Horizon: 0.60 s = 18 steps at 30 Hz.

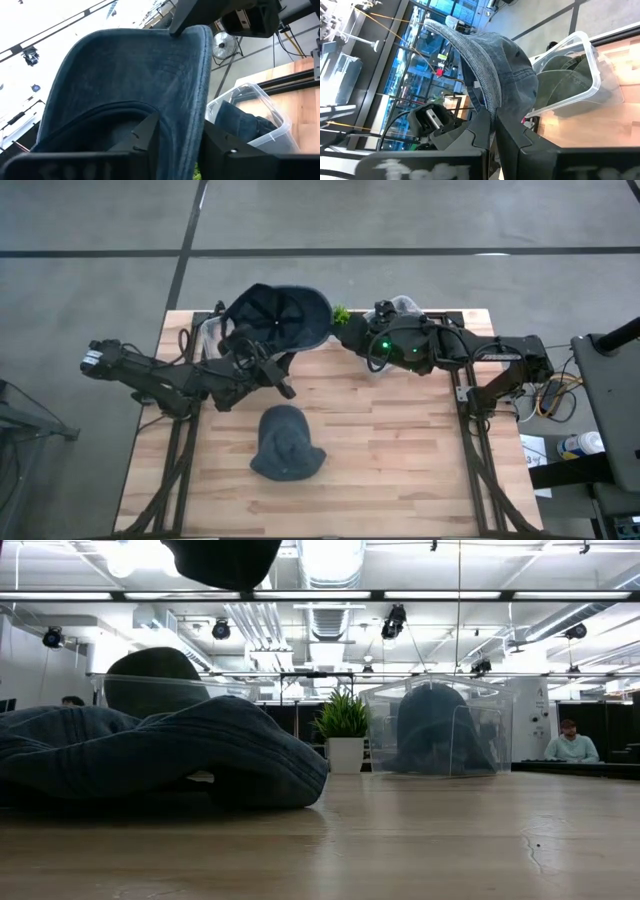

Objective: Pick & Place hat
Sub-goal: Put the right blue cap into the right transparent bin

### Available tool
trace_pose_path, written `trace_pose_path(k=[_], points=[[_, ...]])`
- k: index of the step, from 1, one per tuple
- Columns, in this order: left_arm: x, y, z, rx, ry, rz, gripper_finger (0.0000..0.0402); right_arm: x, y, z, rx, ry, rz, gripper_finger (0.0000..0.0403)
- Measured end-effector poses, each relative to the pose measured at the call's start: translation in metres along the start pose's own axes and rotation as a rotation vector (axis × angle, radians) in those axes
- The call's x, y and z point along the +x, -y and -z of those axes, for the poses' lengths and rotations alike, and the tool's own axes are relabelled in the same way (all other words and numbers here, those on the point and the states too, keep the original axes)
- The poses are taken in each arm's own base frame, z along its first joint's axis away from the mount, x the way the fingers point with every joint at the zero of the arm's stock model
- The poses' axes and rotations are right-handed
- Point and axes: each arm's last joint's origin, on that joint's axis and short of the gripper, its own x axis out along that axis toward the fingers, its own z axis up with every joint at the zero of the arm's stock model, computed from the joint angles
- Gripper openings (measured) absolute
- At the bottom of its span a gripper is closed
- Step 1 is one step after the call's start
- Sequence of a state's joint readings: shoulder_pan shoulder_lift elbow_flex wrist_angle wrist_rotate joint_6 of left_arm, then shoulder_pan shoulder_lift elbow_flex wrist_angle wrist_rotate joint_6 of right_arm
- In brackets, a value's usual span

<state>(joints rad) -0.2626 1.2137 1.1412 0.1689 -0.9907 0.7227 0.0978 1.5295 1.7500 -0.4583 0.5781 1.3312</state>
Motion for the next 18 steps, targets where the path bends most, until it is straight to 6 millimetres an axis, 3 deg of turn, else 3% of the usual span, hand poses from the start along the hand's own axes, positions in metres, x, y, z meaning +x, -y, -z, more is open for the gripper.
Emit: trace_pose_path(k=[6, 12, 18], points=[[0.0, 0.002, 0.001, 0.002, -0.005, 0.014, 0.0016, 0.0, 0.0, 0.0, 0.003, -0.013, -0.005, 0.0011], [0.0, 0.003, 0.003, 0.008, -0.014, 0.025, 0.0007, -0.001, -0.002, 0.0, -0.072, -0.048, -0.025, 0.0022], [-0.003, 0.004, 0.005, -0.05, -0.036, 0.026, 0.0005, -0.012, -0.011, -0.007, -0.186, -0.073, -0.092, 0.0076]])
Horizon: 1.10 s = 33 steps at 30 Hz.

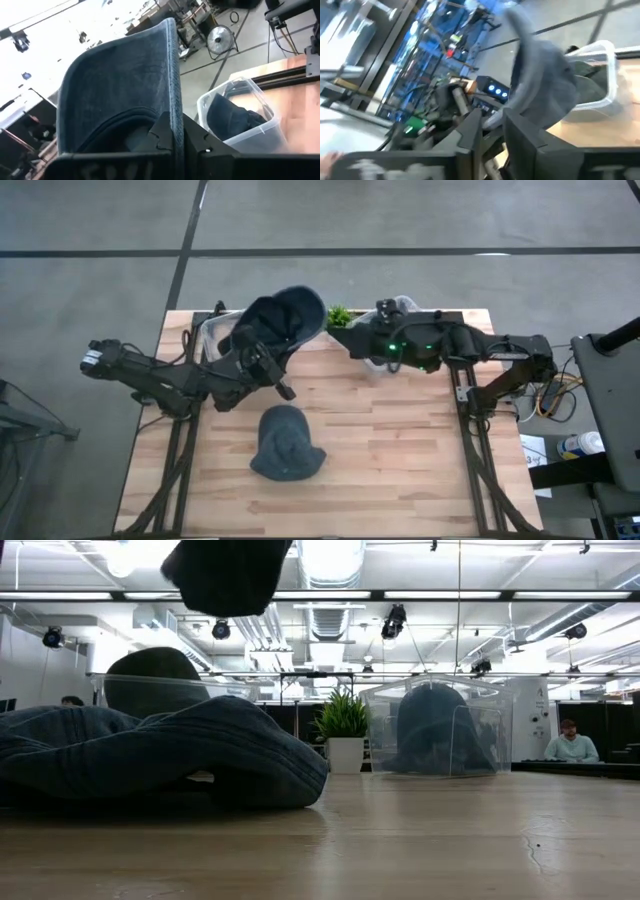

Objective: Pick & Place hat
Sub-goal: Put the right blue cap into the right transparent bin

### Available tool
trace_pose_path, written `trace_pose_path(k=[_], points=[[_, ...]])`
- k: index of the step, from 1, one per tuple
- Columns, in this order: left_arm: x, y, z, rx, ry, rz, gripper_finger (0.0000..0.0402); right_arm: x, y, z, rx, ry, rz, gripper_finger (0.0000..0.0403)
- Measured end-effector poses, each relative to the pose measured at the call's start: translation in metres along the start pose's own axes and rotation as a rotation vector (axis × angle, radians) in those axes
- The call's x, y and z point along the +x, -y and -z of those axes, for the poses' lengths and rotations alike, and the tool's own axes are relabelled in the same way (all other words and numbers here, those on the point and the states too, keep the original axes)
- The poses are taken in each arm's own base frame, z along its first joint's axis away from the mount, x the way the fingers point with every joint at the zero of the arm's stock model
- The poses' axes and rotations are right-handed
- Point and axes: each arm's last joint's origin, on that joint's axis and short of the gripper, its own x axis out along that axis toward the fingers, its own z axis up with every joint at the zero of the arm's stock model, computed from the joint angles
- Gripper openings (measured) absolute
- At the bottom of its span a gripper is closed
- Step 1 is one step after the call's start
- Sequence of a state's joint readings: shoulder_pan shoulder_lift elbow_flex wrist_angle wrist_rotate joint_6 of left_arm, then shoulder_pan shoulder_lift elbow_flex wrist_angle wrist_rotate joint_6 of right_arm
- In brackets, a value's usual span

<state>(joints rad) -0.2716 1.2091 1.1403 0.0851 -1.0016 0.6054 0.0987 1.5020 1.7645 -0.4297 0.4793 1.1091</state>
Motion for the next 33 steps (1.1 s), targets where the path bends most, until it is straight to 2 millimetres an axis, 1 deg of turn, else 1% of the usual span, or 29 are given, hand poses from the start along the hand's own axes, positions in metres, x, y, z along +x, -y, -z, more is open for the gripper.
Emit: trace_pose_path(k=[3, 6, 8, 11, 13, 18, 21, 25, 27, 33], points=[[-0.002, 0.0, 0.001, -0.026, -0.001, 0.019, 0.0005, -0.008, -0.005, -0.007, -0.069, 0.009, -0.021, 0.0109], [-0.006, -0.003, 0.001, -0.102, 0.024, 0.087, 0.0005, -0.014, -0.007, -0.013, -0.186, -0.021, -0.053, 0.0141], [-0.01, -0.007, 0.001, -0.196, 0.056, 0.172, 0.0005, -0.02, -0.008, -0.019, -0.276, -0.078, -0.101, 0.0161], [-0.018, -0.013, 0.001, -0.343, 0.102, 0.356, 0.0005, -0.032, -0.012, -0.028, -0.361, -0.147, -0.209, 0.0182], [-0.022, -0.016, 0.002, -0.404, 0.107, 0.464, 0.0005, -0.039, -0.014, -0.031, -0.428, -0.173, -0.267, 0.0191], [-0.032, -0.023, 0.002, -0.491, 0.14, 0.685, 0.0005, -0.055, -0.018, -0.035, -0.681, -0.231, -0.434, 0.02], [-0.037, -0.028, 0.0, -0.527, 0.175, 0.796, 0.0005, -0.059, -0.018, -0.035, -0.78, -0.262, -0.506, 0.0201], [-0.042, -0.034, -0.001, -0.598, 0.188, 0.888, 0.0005, -0.053, -0.011, -0.026, -0.983, -0.328, -0.519, 0.0201], [-0.044, -0.036, -0.001, -0.631, 0.181, 0.912, 0.0005, -0.046, -0.007, -0.02, -1.082, -0.37, -0.541, 0.0201], [-0.045, -0.033, 0.004, -0.716, 0.07, 0.959, 0.0005, -0.03, -0.002, -0.006, -1.25, -0.417, -0.611, 0.0201]])
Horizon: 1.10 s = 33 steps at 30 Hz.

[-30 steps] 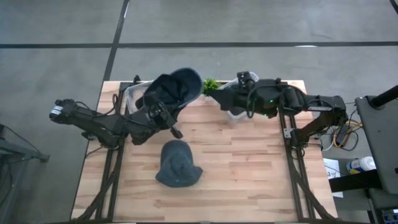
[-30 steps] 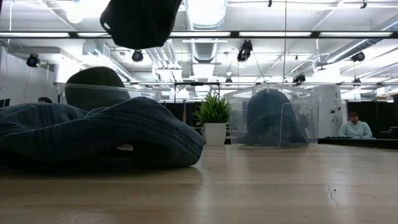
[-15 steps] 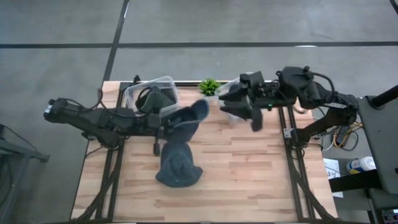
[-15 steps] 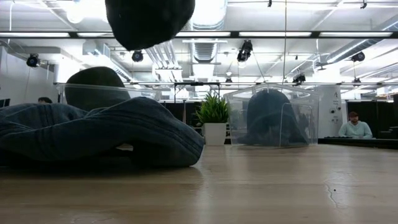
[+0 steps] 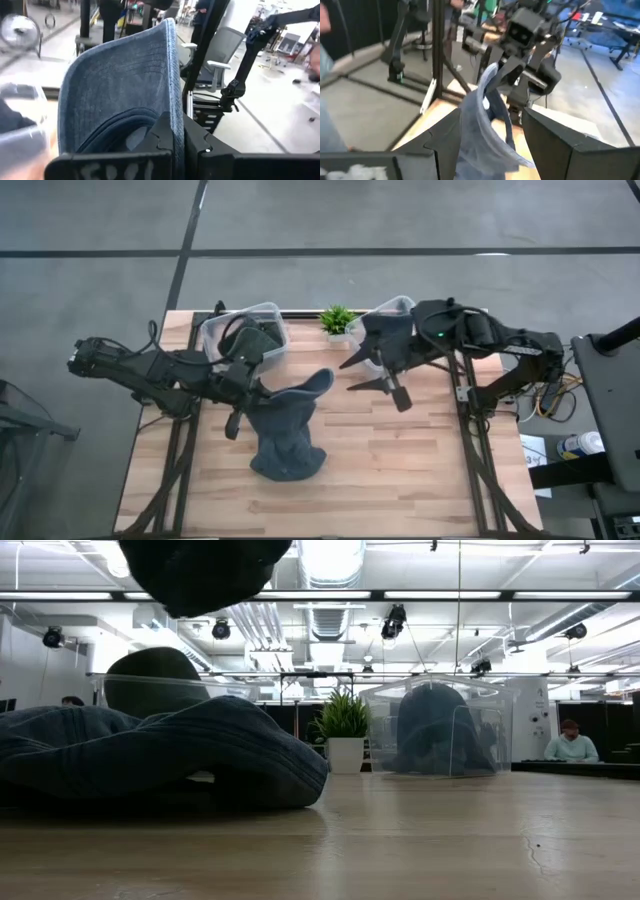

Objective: Pick & Place hat
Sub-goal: Put the right blue cap into the right transparent bin

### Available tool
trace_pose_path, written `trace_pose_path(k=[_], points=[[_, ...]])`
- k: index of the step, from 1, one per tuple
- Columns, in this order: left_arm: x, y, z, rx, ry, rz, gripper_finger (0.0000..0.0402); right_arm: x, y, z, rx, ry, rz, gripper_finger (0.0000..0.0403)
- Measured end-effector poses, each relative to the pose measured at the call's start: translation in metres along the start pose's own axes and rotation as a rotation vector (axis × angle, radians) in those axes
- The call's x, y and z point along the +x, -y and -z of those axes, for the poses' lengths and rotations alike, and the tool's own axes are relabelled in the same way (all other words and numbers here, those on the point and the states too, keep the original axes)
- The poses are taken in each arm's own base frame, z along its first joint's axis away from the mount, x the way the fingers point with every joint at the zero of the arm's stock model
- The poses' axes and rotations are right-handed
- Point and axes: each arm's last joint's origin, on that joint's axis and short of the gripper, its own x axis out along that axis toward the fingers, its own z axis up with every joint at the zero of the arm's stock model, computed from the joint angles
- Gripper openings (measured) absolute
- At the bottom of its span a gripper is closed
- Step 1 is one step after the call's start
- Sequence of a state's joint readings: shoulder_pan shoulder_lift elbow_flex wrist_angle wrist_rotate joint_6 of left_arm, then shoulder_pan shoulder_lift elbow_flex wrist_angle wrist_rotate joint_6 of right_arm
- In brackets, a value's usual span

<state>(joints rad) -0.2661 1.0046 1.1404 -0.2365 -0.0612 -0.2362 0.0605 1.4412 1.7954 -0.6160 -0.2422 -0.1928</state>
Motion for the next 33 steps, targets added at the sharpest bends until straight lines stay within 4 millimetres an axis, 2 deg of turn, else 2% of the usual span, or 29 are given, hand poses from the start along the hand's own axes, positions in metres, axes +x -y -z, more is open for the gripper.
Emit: trace_pose_path(k=[10, 19, 27, 33], points=[[0.001, 0.001, 0.001, -0.147, -0.019, 0.044, 0.0005, 0.019, 0.001, 0.014, -0.049, -0.09, -0.077, 0.0201], [0.007, 0.001, 0.004, -0.19, -0.039, 0.042, 0.0005, 0.045, 0.005, 0.027, -0.009, -0.163, -0.092, 0.0201], [0.01, 0.001, 0.005, -0.18, -0.048, 0.043, 0.0005, 0.066, 0.012, 0.02, 0.013, -0.212, -0.1, 0.0201], [0.01, 0.001, 0.006, -0.178, -0.055, 0.056, 0.0005, 0.075, 0.015, 0.02, 0.008, -0.348, -0.137, 0.0187]])
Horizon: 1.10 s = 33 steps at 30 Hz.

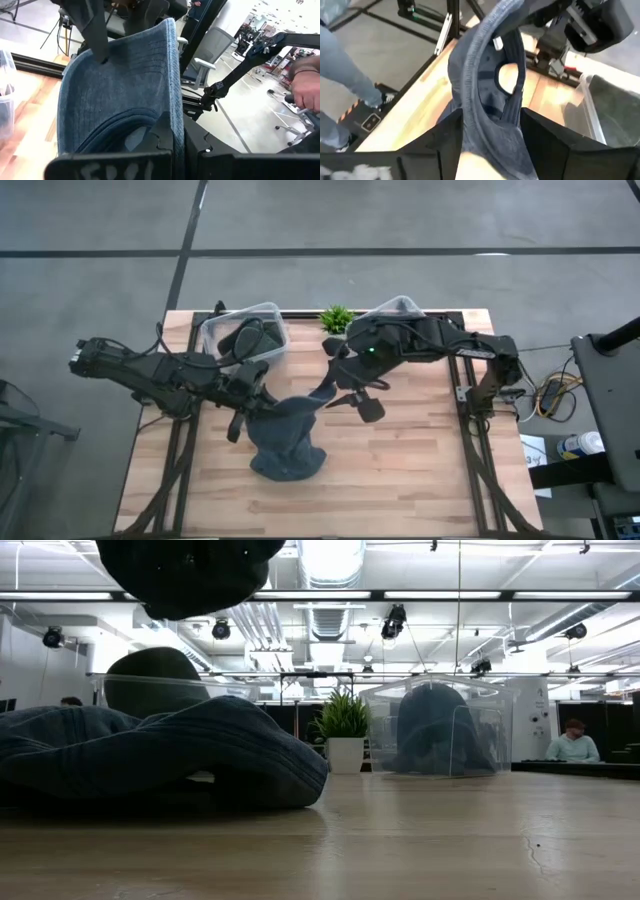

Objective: Pick & Place hat
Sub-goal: Put the right blue cap into the right transparent bin

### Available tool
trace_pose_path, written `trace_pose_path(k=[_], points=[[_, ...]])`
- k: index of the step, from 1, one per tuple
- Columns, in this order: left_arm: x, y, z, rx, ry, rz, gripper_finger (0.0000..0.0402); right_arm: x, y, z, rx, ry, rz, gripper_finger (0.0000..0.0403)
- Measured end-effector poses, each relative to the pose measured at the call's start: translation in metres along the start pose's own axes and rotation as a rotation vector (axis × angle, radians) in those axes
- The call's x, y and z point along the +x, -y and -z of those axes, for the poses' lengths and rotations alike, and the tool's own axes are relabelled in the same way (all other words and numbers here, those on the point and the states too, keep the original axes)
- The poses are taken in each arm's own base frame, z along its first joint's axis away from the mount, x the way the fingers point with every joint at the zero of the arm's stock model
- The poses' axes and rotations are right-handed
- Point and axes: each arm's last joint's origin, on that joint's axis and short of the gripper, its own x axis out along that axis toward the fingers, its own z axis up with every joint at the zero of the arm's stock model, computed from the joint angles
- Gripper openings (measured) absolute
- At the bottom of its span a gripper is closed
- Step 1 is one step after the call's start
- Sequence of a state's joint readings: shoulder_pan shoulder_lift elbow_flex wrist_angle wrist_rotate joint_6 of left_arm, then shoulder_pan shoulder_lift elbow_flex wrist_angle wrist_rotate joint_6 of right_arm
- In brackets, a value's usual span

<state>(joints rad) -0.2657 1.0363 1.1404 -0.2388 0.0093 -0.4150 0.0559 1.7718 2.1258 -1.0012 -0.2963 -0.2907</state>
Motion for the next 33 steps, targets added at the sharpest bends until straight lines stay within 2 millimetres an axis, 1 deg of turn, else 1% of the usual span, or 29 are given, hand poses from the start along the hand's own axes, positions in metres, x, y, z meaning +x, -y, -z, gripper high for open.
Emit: trace_pose_path(k=[5, 9, 13, 14, 17, 24, 28, 33], points=[[0.0, 0.0, 0.001, 0.01, -0.009, 0.004, 0.0005, 0.003, 0.002, -0.004, -0.003, -0.057, -0.019, 0.0143], [0.0, 0.0, 0.001, 0.013, -0.011, 0.008, 0.0005, 0.001, 0.002, -0.009, -0.012, -0.063, -0.044, 0.009], [0.0, 0.0, 0.001, 0.019, -0.01, 0.006, 0.0005, 0.0, 0.001, -0.009, -0.04, -0.063, -0.062, 0.0027], [0.0, 0.0, 0.001, 0.019, -0.009, 0.003, 0.0005, -0.001, 0.0, -0.009, -0.044, -0.062, -0.063, 0.0019], [0.0, -0.001, 0.0, 0.018, -0.004, -0.013, 0.0019, -0.001, 0.0, -0.008, -0.041, -0.063, -0.061, 0.0014], [0.001, -0.003, 0.001, -0.006, 0.019, -0.087, 0.0086, -0.003, 0.001, -0.006, -0.014, -0.087, -0.045, 0.0011], [0.0, -0.004, 0.0, 0.001, 0.038, -0.128, 0.0122, -0.005, 0.002, -0.003, 0.07, -0.118, -0.04, 0.001], [-0.003, -0.006, -0.006, 0.068, 0.112, -0.264, 0.0155, -0.011, 0.0, 0.003, 0.113, -0.189, -0.005, 0.001]])
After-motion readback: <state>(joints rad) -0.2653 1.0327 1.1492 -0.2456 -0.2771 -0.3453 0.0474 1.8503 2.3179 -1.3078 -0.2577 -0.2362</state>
